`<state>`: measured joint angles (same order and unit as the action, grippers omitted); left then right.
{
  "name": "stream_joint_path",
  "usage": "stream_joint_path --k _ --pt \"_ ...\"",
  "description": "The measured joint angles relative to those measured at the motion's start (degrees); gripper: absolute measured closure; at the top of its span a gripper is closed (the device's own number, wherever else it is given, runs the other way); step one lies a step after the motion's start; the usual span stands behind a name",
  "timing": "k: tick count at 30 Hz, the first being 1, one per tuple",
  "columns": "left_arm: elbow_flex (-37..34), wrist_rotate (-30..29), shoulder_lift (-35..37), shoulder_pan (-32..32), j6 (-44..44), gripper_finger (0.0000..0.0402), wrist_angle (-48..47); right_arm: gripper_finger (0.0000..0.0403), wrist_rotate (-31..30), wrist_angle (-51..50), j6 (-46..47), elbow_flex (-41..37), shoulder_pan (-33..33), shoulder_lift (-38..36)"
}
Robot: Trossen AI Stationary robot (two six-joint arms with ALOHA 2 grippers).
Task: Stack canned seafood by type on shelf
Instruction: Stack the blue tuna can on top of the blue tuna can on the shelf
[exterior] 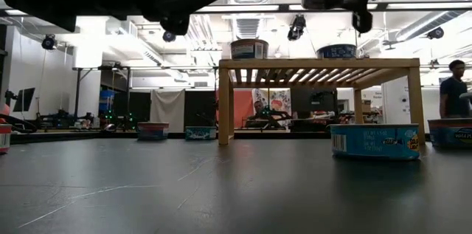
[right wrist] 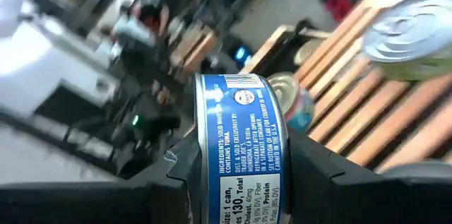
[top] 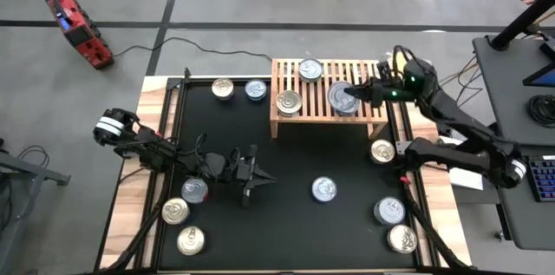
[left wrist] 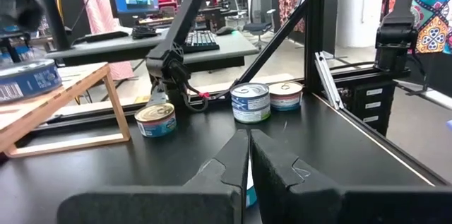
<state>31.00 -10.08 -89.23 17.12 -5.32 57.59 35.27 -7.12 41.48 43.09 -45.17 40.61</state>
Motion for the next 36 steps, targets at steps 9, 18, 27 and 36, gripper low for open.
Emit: stream_joint_path --k 9,18,27,36 --pt "0.0 -1.6 0.0 -0.1 -0.2 0.0401 0.4 0.0271 -6.7 -2.7 5.7 -4.5 0.3 -4.4" --pt "0.0 -2.9 0.0 -0.1 -0.2 0.0401 0.4 0.0271 -14.5 -18.6 2.9 1.3 0.2 -3.3" --pt "0.0 -2.9 0.0 -0.1 -0.2 0.0401 0.3 0.0271 -16.0 -19.1 3.9 2.5 0.2 -1.2" --pt "0.0 -2.9 0.0 -0.1 -0.2 0.0401 0.3 0.0271 -15.8 -18.7 3.1 2.5 0.3 2.1"
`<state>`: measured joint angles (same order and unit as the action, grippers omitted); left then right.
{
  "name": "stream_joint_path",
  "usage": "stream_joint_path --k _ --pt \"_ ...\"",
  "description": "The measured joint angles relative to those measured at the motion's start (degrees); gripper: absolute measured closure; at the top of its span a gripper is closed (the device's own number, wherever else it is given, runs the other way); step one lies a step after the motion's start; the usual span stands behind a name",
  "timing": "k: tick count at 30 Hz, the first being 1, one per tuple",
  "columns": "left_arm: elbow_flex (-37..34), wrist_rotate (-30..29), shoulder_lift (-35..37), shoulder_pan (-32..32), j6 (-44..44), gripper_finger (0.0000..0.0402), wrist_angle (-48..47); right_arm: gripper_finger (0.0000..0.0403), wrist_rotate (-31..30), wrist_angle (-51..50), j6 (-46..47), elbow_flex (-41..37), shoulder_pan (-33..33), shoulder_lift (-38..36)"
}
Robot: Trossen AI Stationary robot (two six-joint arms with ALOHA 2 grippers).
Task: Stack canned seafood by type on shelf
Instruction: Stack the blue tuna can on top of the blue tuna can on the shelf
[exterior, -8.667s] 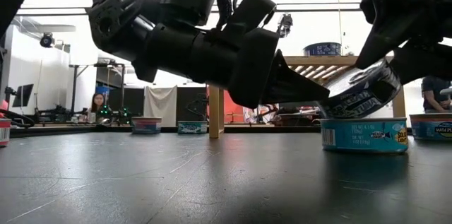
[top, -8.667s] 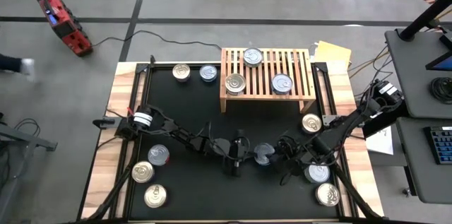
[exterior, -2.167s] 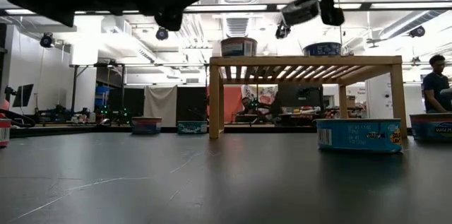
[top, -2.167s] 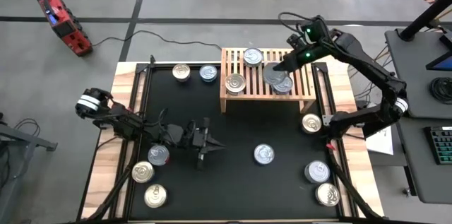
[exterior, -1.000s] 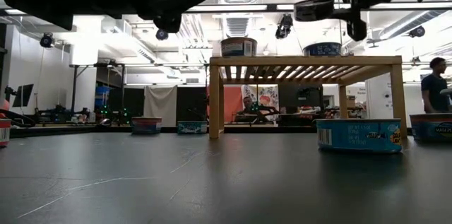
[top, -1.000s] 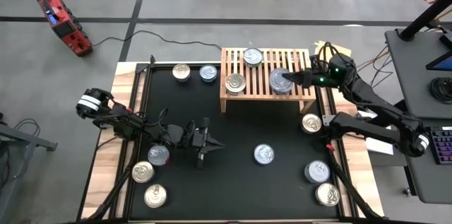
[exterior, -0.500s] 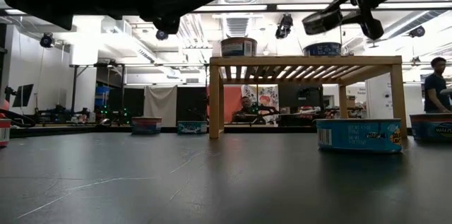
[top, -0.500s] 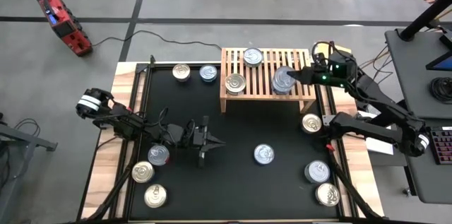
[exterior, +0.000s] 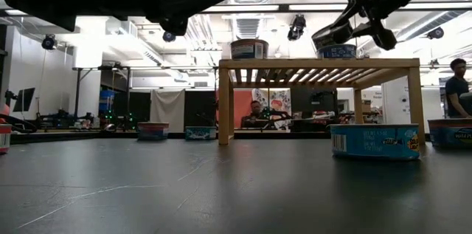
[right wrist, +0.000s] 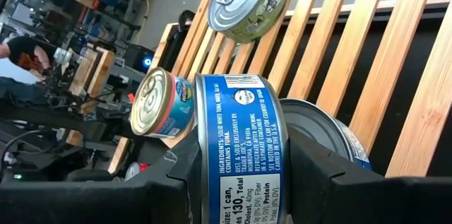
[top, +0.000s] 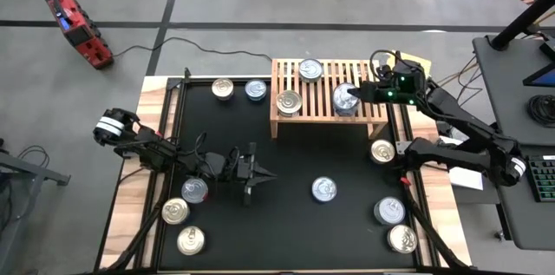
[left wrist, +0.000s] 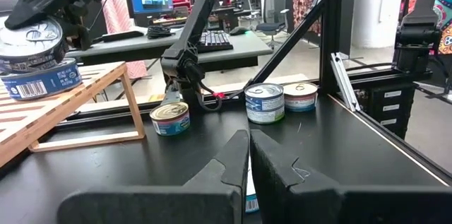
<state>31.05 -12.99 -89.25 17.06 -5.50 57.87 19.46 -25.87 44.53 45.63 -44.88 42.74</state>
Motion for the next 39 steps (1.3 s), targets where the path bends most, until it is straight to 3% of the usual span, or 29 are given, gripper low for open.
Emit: stream_joint_path --k 5,15,39 --pt "0.0 0.0 0.0 0.0 0.0 0.0401 0.0 0.0268 0.1 -0.2 0.4 0.0 0.0 0.1" --pt "0.0 0.0 -0.2 0.0 0.0 0.0401 -0.3 0.0208 0.0 -0.7 0.4 0.0 0.0 0.1" --pt "0.0 0.0 -0.2 0.0 0.0 0.0401 -0.5 0.0201 -1.5 -1.2 -2.1 0.0 0.0 0.2"
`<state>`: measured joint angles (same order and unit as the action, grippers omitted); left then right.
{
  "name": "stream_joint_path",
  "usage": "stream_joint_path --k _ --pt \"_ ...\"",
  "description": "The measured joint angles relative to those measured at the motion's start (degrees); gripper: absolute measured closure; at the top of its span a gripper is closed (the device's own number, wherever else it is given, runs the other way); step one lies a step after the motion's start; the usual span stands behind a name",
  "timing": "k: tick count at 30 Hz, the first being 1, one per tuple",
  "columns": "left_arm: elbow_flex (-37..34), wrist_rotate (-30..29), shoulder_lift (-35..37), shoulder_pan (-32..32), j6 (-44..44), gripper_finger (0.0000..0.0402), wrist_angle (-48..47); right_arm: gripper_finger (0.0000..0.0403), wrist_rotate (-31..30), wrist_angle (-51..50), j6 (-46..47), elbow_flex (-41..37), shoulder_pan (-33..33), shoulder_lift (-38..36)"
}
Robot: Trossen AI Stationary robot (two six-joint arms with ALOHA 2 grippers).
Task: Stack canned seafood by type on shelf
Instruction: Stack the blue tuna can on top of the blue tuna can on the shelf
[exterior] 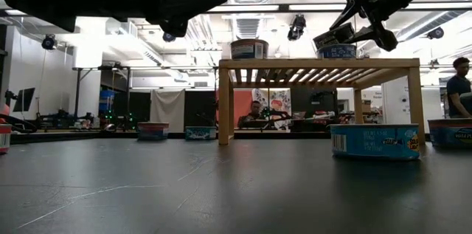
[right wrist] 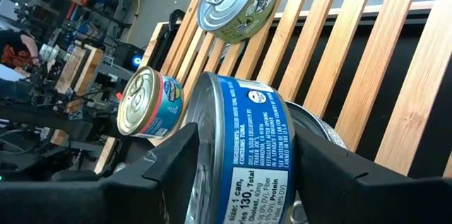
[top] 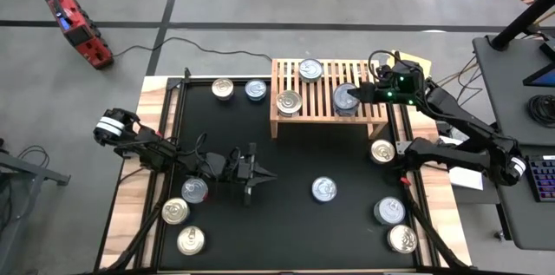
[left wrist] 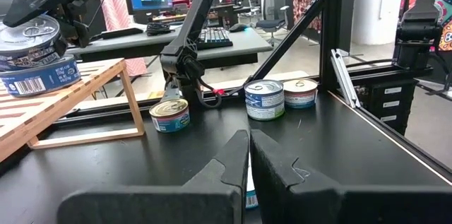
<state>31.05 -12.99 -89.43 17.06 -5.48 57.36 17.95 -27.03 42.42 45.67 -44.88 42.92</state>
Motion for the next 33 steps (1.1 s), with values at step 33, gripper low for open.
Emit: stream_joint_path --k 33 --pt "0.0 0.0 0.0 0.0 0.3 0.0401 0.0 0.0202 -3.0 -4.1 1.0 0.0 0.0 0.0"
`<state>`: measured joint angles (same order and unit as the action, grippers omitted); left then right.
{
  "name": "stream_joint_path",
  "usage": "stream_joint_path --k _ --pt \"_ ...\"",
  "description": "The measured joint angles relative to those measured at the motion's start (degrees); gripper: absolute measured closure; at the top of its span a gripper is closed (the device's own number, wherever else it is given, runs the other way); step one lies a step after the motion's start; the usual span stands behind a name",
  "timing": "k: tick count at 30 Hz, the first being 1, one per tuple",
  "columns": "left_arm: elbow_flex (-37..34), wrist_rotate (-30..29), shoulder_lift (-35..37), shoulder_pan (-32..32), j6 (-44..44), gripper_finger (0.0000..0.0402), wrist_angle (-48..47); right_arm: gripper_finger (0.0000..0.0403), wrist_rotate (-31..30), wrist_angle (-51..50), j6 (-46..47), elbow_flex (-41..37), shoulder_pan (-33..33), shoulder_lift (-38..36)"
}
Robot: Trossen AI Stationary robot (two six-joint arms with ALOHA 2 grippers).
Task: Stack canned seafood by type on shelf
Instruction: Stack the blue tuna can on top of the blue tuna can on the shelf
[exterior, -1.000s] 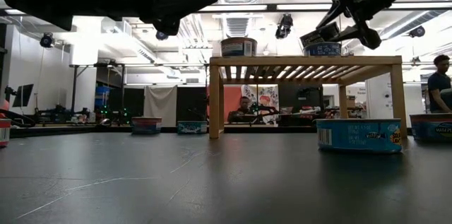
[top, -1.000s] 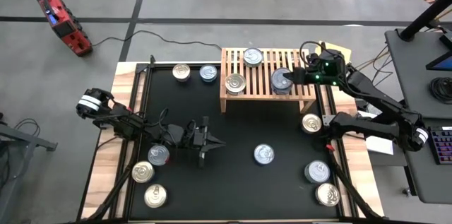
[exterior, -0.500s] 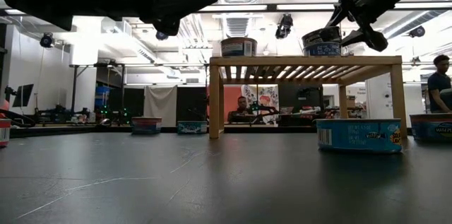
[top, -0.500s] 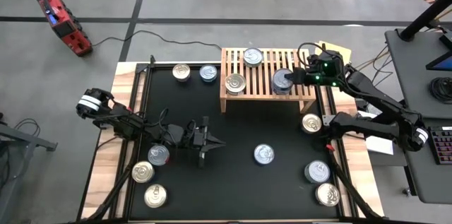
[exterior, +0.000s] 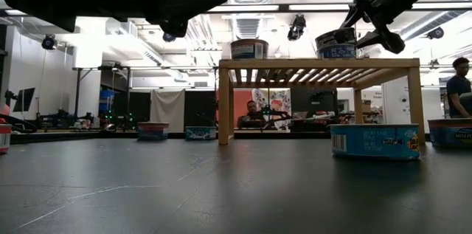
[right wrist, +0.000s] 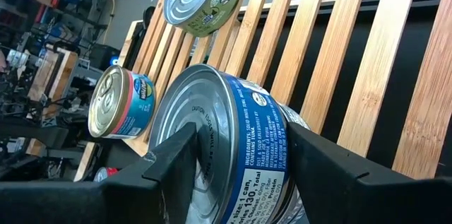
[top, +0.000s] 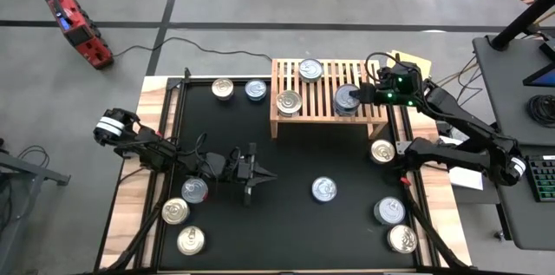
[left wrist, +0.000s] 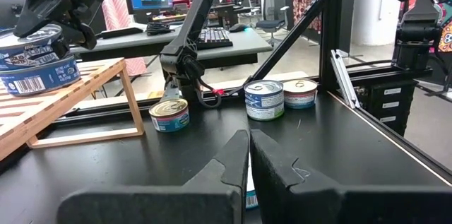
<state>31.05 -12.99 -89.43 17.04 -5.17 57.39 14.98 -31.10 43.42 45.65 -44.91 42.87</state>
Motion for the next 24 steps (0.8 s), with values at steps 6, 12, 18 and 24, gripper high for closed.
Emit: stream_joint_path --k 6,12,18,24 --pt "0.0 0.0 0.0 0.0 0.0 0.0401 0.0 0.0202 0.0 0.1 -2.4 0.0 0.0 0.1" --pt "0.0 0.0 0.0 0.0 0.0 0.0401 0.0 0.0202 0.0 0.3 -2.6 0.0 0.0 1.0" --pt "0.0 0.0 0.0 0.0 0.0 0.0401 0.0 0.0192 0.0 0.4 -3.5 0.0 0.0 1.0" --pt "0.0 0.0 0.0 0.0 0.0 0.0401 0.0 0.013 -0.1 1.4 -3.8 0.0 0.0 1.1"
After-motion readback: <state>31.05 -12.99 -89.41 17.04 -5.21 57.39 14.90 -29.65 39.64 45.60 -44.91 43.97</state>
